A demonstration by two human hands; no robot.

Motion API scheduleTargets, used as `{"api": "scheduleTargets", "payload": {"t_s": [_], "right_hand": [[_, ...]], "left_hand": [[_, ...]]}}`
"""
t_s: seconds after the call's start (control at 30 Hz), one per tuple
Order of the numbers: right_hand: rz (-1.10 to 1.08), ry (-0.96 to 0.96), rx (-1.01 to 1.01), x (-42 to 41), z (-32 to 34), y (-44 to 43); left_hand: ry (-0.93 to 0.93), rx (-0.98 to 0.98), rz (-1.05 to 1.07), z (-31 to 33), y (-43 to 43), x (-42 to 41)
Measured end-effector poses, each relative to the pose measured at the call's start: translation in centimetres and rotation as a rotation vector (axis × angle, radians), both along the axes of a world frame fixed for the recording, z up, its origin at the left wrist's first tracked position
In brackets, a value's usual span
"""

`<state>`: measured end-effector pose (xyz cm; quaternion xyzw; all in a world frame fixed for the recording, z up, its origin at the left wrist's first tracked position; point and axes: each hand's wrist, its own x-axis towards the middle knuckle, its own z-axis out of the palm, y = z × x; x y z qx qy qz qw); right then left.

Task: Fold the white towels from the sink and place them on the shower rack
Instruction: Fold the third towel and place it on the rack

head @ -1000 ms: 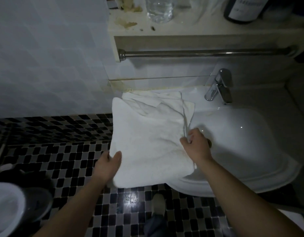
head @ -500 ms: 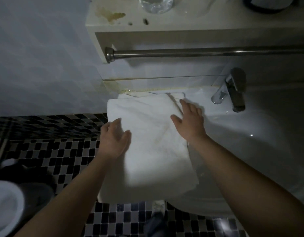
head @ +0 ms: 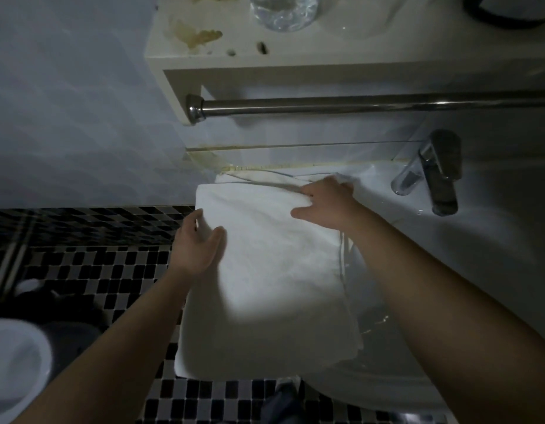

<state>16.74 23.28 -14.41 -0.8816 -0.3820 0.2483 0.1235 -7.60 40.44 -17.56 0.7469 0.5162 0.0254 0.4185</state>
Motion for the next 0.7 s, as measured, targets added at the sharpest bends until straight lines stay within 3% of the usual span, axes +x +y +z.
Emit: {"api": "scheduleTargets", "payload": {"t_s": [0.1,0.27,0.4,0.47,0.6,0.63,0.7], "right_hand": [[-0.01,-0.007,-0.123,1.7,0.1,-1.2],[-0.473,0.128,0.351,3.7,-0.5,-2.3],[-0.583,0.08,0.267,2.5,-2.8,-2.7],[-0.71,0.066,0.291,1.2,-3.5,-3.3],[-0.932,-0.026,0.409,-2.5,-4.8,-4.7],[-1.026,0.023,0.443,-3.6,-5.2,-5.2],[-1.15,0.317,0.515,-5.4,-6.1,-6.3]], "left_hand": [[0.033,-0.052,0.024,0.0,0.4,0.1],[-0.191,-0.047,0.207,0.3,1.3,0.7],[-0.026,0.004,0.161,-0.6,1.9,1.9],[0.031,-0.065,0.182,-1.6,2.1,1.7],[-0.08,-0.238,0.206,-1.9,2.1,0.6],[-0.125,-0.302,0.192,-1.9,1.9,0.2],[-0.195,-0.514,0.154,-2.1,1.3,-0.9]]}}
